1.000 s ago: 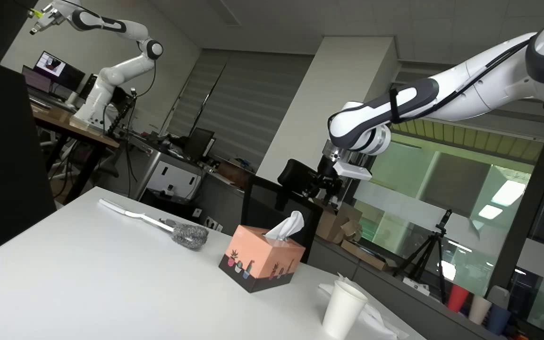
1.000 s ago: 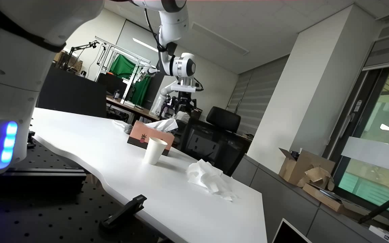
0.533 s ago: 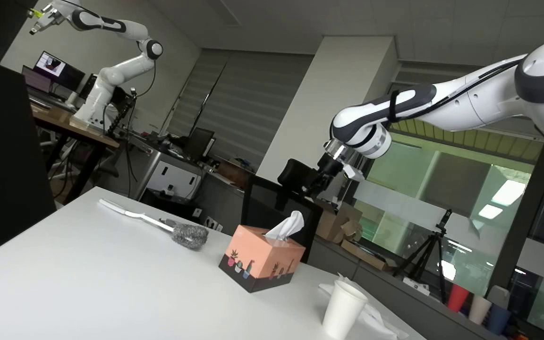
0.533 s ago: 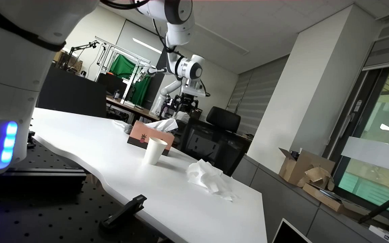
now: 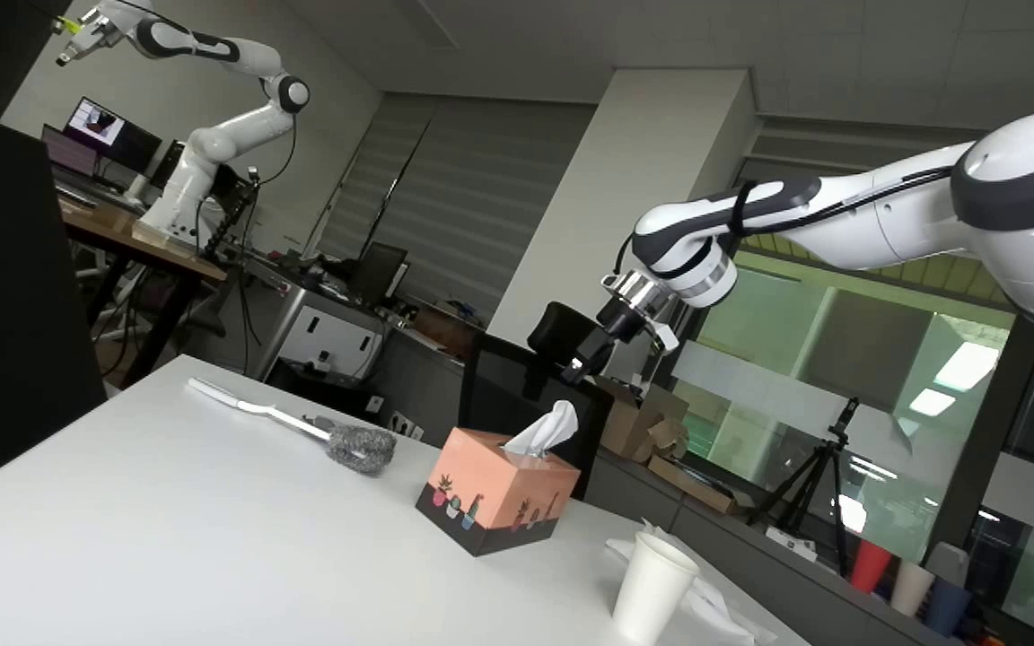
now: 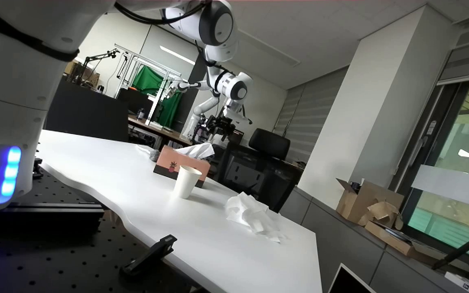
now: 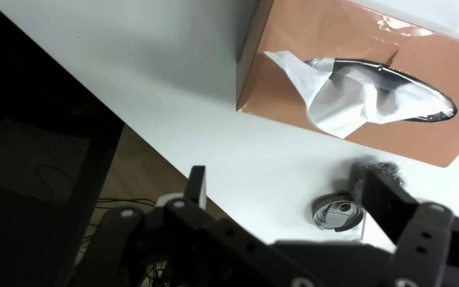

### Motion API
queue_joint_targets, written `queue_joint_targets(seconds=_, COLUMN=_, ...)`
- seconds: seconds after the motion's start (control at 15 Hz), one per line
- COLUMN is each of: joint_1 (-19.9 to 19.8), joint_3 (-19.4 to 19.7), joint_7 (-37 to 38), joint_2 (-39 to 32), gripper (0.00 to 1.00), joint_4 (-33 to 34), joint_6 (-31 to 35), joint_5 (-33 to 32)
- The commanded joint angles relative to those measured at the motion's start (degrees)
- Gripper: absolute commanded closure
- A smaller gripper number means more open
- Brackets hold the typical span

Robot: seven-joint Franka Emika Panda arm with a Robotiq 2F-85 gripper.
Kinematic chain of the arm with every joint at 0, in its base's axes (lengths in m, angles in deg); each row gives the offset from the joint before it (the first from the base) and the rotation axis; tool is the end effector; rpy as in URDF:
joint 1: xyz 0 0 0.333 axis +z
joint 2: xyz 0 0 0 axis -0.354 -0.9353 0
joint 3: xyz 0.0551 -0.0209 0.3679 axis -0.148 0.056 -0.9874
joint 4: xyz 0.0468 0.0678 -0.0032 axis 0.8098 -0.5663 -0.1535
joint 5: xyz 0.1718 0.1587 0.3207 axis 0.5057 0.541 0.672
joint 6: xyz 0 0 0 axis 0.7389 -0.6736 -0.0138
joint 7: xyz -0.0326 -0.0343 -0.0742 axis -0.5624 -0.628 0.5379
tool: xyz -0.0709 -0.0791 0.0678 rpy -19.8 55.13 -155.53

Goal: Remove three tissue pieces from the tissue box and put them on the table

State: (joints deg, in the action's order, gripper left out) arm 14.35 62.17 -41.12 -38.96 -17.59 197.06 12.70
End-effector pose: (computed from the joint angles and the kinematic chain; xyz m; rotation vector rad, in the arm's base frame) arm 0.8351 0.0381 0.3679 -2.6837 -1.3808 -0.4320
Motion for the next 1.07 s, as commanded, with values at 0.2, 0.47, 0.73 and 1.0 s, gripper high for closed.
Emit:
queue_joint_targets(seconds=0.2, joint_1=0.87, joint_3=1.36, joint_7=-0.95, joint_2=0.08, gripper=0.00, joint_4=0.48, joint_6=-0.60, joint_5=1.45)
queue_joint_targets(seconds=0.47, joint_1=-1.00, joint_3=-1.96, joint_7=-13.88, joint_2=-0.87, gripper=0.00, joint_4=1.07, joint_6=-5.31, joint_5=4.27)
queue_joint_targets(seconds=0.73, joint_1=-1.74, joint_3=-2.90, joint_7=-26.02, joint_2=-3.75, gripper=0.00, joint_4=4.56, joint_6=-14.53, joint_5=8.68)
queue_joint_targets(seconds=1.0, joint_1=-1.25, joint_3=-1.12, joint_7=-35.05, joint_2=-6.10, gripper=0.00, joint_4=8.03, joint_6=-23.32, joint_5=9.39)
